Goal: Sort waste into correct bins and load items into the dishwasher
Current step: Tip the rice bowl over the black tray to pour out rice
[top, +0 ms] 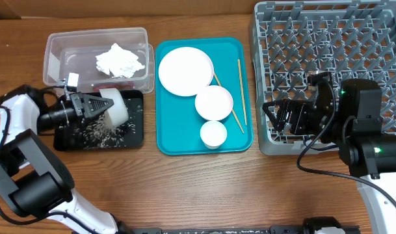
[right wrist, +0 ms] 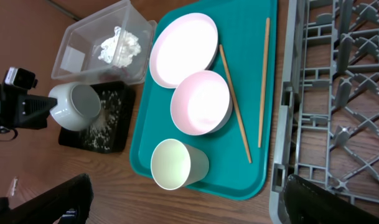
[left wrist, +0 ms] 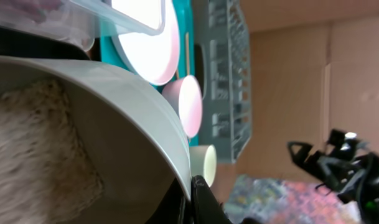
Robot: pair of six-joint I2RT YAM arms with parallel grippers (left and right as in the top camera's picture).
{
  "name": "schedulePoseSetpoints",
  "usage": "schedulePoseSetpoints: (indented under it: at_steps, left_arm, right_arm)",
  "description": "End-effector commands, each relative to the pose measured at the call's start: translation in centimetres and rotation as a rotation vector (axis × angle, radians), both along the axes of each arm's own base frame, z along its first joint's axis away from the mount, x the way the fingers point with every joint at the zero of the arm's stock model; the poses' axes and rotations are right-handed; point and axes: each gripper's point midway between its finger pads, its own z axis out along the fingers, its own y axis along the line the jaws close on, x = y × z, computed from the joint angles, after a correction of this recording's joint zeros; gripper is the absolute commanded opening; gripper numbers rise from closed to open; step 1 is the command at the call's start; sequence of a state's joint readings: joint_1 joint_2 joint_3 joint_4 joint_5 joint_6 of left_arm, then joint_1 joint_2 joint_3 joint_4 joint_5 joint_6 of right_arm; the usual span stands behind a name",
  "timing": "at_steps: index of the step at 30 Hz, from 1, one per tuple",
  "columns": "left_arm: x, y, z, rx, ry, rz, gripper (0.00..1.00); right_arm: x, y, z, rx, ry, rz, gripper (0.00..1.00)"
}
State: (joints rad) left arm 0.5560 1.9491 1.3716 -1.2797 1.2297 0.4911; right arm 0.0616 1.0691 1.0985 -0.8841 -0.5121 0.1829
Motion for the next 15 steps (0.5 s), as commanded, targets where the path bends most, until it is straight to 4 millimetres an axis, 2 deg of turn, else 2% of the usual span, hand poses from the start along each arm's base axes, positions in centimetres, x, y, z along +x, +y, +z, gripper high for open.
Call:
schedulePoseSetpoints:
  at_steps: [1,10,15]
  left_arm:
    - [0.6,0.6,1.8,-0.135,-0.033,0.075,0.04]
    - [1.1,2.4,5.1,-0.368,-0.009,0.199,0.04]
    - [1.1,2.8,5.4,-0.428,0.058,0.227,0.04]
  right_arm:
    - [0.2,0.2,1.1,-0.002,-0.029,0.004,1.0]
    - [0.0,0.2,0.9,-0.003,-0.018,0.004,1.0]
    - [0.0,0.1,0.8,-0.003,-0.014,0.004,1.0]
